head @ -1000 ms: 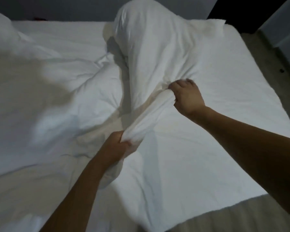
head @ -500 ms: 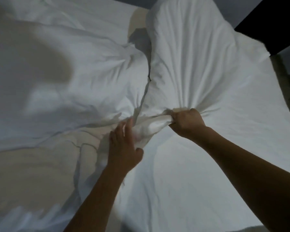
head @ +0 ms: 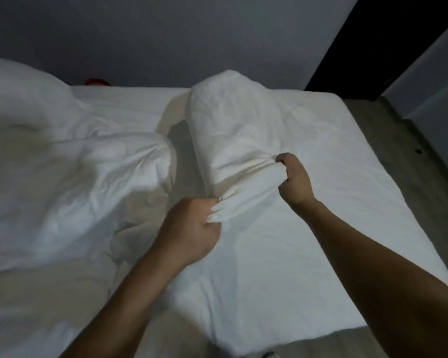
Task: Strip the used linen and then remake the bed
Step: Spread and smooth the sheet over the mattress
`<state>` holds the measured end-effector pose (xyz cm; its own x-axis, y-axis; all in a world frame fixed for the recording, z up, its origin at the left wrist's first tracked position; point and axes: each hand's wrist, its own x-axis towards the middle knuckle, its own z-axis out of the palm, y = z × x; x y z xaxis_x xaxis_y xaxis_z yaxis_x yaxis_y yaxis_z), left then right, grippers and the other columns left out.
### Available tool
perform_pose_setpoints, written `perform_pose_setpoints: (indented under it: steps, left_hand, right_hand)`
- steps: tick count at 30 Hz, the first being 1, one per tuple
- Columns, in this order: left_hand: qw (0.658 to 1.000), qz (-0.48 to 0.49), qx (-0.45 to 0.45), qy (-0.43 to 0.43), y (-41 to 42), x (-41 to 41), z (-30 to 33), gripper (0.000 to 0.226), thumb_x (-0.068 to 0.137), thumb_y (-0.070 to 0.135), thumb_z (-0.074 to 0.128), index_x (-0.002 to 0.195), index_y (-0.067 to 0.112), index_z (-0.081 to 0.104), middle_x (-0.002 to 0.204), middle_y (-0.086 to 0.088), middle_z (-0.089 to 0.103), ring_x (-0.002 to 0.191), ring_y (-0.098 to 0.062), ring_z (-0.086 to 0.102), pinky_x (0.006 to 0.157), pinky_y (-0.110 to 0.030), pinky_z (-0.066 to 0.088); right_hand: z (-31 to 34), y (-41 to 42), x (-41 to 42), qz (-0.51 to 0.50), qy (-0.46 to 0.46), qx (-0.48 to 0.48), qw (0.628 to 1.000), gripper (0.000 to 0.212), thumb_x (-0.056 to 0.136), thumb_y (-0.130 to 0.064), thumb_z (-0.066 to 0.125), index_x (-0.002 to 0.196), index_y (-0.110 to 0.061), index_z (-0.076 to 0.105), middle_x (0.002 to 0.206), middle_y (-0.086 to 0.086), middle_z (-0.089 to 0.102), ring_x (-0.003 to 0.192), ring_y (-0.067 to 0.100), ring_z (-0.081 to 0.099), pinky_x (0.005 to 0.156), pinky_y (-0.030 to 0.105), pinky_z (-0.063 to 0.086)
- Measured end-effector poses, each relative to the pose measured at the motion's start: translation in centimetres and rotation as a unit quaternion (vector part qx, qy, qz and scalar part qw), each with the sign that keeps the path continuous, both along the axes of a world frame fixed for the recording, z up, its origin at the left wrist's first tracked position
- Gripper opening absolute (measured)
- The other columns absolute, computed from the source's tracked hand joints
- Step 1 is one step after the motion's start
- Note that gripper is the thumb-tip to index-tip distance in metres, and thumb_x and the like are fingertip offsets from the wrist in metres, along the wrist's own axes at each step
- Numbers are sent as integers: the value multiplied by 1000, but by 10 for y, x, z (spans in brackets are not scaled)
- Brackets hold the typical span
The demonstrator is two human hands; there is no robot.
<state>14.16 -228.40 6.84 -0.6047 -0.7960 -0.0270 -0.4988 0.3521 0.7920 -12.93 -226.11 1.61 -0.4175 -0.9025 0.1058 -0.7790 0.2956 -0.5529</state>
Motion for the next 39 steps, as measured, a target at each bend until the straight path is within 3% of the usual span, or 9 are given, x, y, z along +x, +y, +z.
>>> perform_pose_setpoints:
  steps: [2, 7, 13, 19, 23, 26, 31, 36, 39]
  left_hand:
    - [996, 65, 26, -46, -2, 19, -1, 12, 71, 33, 44, 73, 26, 54, 73, -6, 62, 80, -35, 63, 61, -34, 45]
    - [967, 115, -141, -180, 30, -21, 4, 88, 63, 37, 75, 141, 20, 38, 138, -8, 47, 125, -31, 43, 100, -43, 38]
    - [983, 21, -138, -120, 77, -93, 40, 12, 72, 18, 54, 80, 11, 60, 76, -14, 65, 78, -41, 59, 59, -40, 43]
    - [974, 23, -149, -171, 101, -67, 70, 38, 79, 35, 47, 109, 22, 67, 100, -5, 72, 96, -31, 66, 76, -32, 49]
    - [969, 47, -155, -184, 147, -138, 49, 77, 69, 35, 72, 136, 20, 38, 127, -4, 48, 113, -27, 50, 90, -38, 47]
    - [980, 86, -152, -101, 175, -222, 43, 35, 80, 28, 65, 109, 9, 63, 99, -13, 66, 93, -35, 62, 74, -36, 49]
    - [969, 177, -167, 38, 218, -261, 60, 14, 66, 15, 48, 67, 9, 61, 61, -7, 62, 60, -31, 59, 52, -39, 45]
    - [949, 252, -177, 63, 253, -254, 71, 3, 66, 11, 43, 66, 11, 46, 55, 1, 45, 55, -18, 43, 51, -37, 34]
    - [941, 286, -128, 127, 271, -266, 76, 4, 64, 8, 42, 61, 10, 41, 52, 7, 35, 53, -9, 31, 50, -32, 26]
  right_hand:
    - [19, -10, 11, 6, -59, 54, 997, 17, 78, -26, 42, 89, -20, 53, 91, 2, 65, 85, 25, 58, 66, 28, 39]
    - [113, 9, 23, 223, 222, 150, 937, 12, 84, -34, 53, 81, -22, 55, 85, -1, 65, 76, 26, 55, 64, 29, 37]
    - [103, 99, -47, 132, 158, 60, 977, 19, 72, -17, 60, 85, -22, 47, 77, -5, 52, 68, 22, 46, 59, 30, 32]
    - [67, 94, -95, 87, -3, 70, 994, 39, 79, -27, 40, 107, -13, 65, 107, 5, 68, 97, 29, 62, 80, 37, 49]
    - [131, 116, -115, 203, 168, 33, 964, 9, 86, -17, 49, 84, -11, 55, 85, 6, 65, 80, 34, 58, 66, 37, 43]
    - [153, 169, -152, 271, 298, 45, 914, 13, 82, -31, 53, 81, -18, 51, 83, 1, 63, 78, 28, 57, 62, 33, 40]
    - [70, 242, -257, 180, 112, 98, 972, 31, 79, -33, 60, 107, -21, 62, 105, 1, 63, 94, 26, 57, 78, 38, 48]
    - [35, 254, -277, 140, -45, 109, 983, 23, 87, -5, 46, 72, -18, 57, 79, -3, 59, 80, 22, 54, 68, 33, 41]
    - [55, 258, -265, 242, -19, 112, 964, 43, 80, -20, 60, 123, -25, 55, 127, -7, 55, 116, 15, 48, 92, 30, 43]
